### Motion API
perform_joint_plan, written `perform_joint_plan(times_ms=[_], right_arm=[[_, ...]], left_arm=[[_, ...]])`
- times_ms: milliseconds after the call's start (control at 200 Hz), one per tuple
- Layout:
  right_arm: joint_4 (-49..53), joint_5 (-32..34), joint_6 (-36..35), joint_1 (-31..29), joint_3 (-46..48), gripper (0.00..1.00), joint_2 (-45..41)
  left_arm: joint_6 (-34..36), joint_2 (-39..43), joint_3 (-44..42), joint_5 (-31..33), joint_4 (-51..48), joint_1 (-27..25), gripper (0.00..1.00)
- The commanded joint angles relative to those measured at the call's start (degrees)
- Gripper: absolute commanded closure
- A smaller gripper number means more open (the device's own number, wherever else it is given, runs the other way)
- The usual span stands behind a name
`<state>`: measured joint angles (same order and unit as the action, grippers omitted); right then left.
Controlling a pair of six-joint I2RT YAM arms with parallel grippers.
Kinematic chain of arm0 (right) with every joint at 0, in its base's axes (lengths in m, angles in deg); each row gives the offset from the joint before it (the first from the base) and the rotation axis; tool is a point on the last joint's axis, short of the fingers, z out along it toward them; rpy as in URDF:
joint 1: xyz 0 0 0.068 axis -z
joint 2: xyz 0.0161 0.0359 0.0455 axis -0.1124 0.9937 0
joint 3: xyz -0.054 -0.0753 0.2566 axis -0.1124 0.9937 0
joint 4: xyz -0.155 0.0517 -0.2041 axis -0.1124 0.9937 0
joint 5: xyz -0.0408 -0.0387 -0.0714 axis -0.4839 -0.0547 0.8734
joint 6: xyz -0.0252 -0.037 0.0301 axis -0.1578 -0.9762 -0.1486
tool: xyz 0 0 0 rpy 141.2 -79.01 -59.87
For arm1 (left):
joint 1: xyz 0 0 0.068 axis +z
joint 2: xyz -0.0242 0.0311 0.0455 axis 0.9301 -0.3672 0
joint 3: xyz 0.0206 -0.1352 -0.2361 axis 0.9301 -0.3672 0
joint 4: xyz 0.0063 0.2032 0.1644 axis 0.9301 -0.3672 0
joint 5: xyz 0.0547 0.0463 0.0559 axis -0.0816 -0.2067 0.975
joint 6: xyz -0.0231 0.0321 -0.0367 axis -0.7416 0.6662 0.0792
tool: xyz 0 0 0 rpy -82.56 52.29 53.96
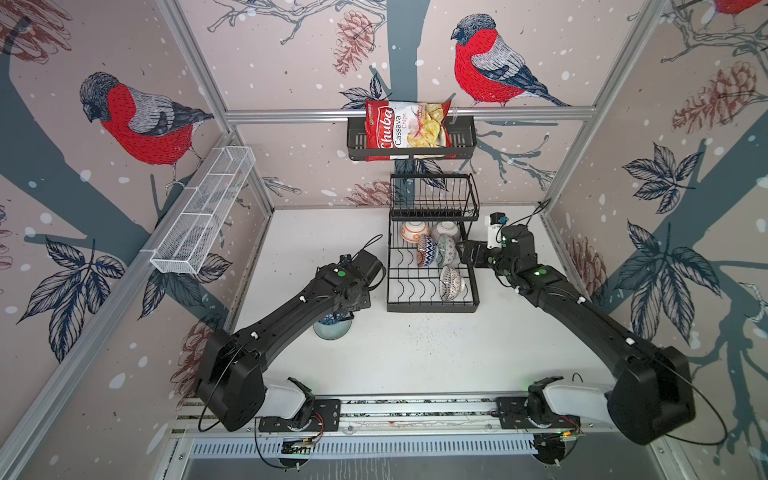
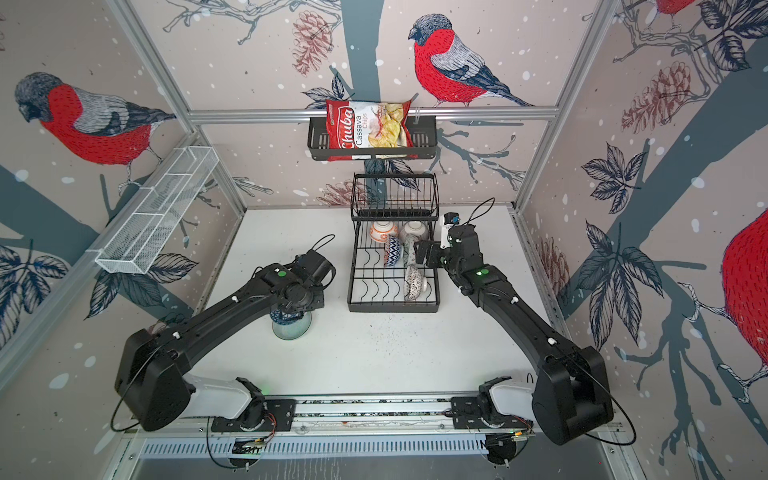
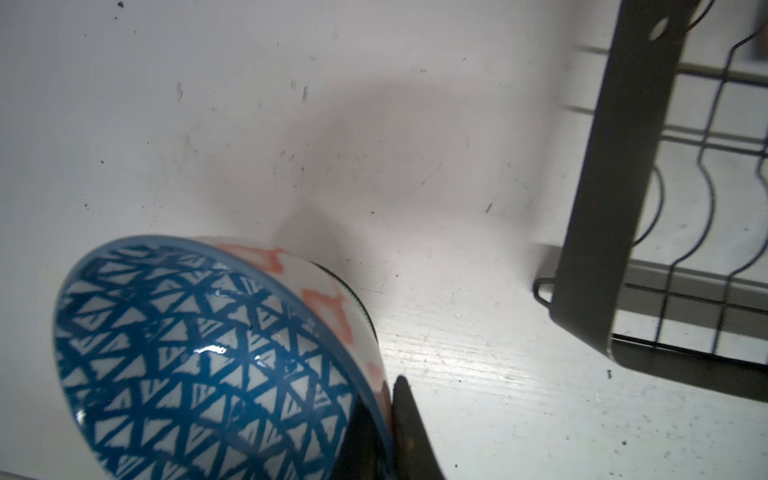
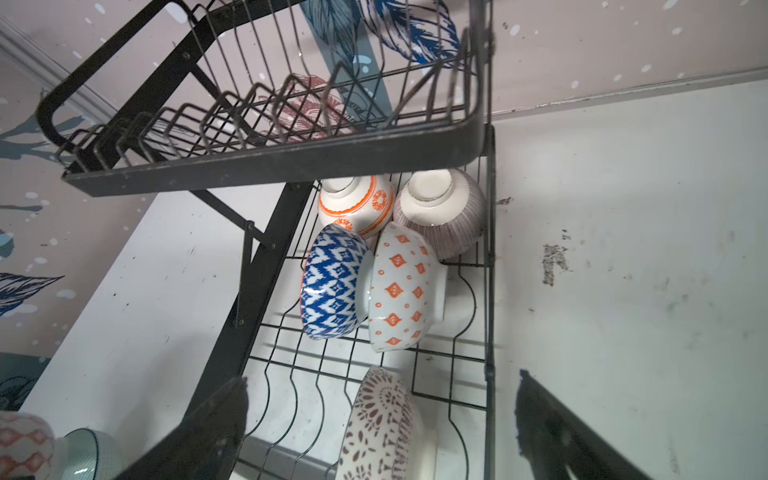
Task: Load the bowls into the dish rack
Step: 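Lift the blue bowl toward the rack with the left gripper while the right gripper approaches, then close the right gripper on the blue bowl's rim beside the left gripper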
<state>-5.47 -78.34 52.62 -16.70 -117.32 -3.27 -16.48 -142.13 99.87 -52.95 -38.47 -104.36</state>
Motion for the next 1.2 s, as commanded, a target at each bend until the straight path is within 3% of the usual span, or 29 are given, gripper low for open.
perform_joint_plan(times_ms=[0, 285, 620, 1196], right_arm=[[-3.2, -2.5, -1.0, -1.2, 0.3, 0.01, -0.1], [-10.8, -11.1, 0.4, -3.1, 4.2, 0.00, -4.0], [-17.1, -13.8, -3.8, -9.6, 7.9, 0.00, -6.4], [-25.0, -15.7, -5.1, -15.3, 11.4, 0.00, -5.8]], left_arm=[[1.4, 1.3, 1.8, -0.4, 3.1, 0.0, 1.00], [4.0, 2.9, 7.0, -4.4, 10.7, 0.0, 1.00], [6.4, 2.9, 7.0, -11.4, 25.8, 0.2, 1.00], [3.8, 2.2, 2.8, -32.7, 46.2, 4.0, 1.00]])
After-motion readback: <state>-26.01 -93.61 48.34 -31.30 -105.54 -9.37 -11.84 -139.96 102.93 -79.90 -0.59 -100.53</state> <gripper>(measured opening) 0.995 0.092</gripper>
